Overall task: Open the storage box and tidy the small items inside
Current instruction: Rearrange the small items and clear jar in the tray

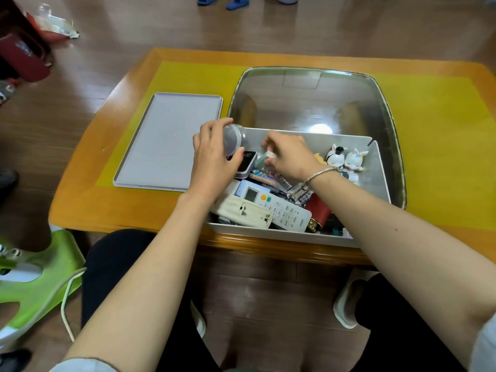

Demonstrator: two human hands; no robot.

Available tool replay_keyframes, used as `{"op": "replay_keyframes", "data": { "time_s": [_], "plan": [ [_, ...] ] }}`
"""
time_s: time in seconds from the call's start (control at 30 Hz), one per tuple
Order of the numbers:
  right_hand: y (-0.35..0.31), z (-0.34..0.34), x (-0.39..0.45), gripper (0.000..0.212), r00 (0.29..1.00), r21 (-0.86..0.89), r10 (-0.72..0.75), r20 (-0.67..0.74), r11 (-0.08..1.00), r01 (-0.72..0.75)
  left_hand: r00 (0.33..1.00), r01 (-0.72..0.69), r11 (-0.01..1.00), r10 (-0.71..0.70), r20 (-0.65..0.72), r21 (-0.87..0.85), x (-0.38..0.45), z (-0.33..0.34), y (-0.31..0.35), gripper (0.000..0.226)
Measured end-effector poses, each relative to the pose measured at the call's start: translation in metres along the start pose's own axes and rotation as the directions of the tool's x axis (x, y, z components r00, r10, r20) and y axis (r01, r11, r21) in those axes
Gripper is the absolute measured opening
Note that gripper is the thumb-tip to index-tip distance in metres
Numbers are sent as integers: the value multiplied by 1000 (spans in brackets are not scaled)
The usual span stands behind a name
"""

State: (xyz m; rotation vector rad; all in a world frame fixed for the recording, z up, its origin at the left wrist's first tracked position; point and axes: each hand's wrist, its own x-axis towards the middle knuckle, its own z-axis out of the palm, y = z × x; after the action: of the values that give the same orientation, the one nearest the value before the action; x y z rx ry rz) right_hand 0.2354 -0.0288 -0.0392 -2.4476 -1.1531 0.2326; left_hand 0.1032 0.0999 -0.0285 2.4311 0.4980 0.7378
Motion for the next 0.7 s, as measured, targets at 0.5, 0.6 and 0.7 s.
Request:
{"op": "replay_keyframes", "data": {
  "time_s": [0.5, 0.6, 0.7],
  "plan": [
    [50, -65, -103, 11, 940, 211, 214, -266, 964, -159, 924, -32, 988, 86, 373, -151, -13, 17, 46, 61],
    [59, -70, -117, 15, 953, 140, 217, -210, 972, -190, 896, -49, 988, 107, 432, -143, -18, 26, 54, 61],
    [65, -68, -125, 15, 947, 151, 268, -175, 958, -244, 874, 1, 988, 74, 480, -154, -20, 33, 57, 58]
  ]
}}
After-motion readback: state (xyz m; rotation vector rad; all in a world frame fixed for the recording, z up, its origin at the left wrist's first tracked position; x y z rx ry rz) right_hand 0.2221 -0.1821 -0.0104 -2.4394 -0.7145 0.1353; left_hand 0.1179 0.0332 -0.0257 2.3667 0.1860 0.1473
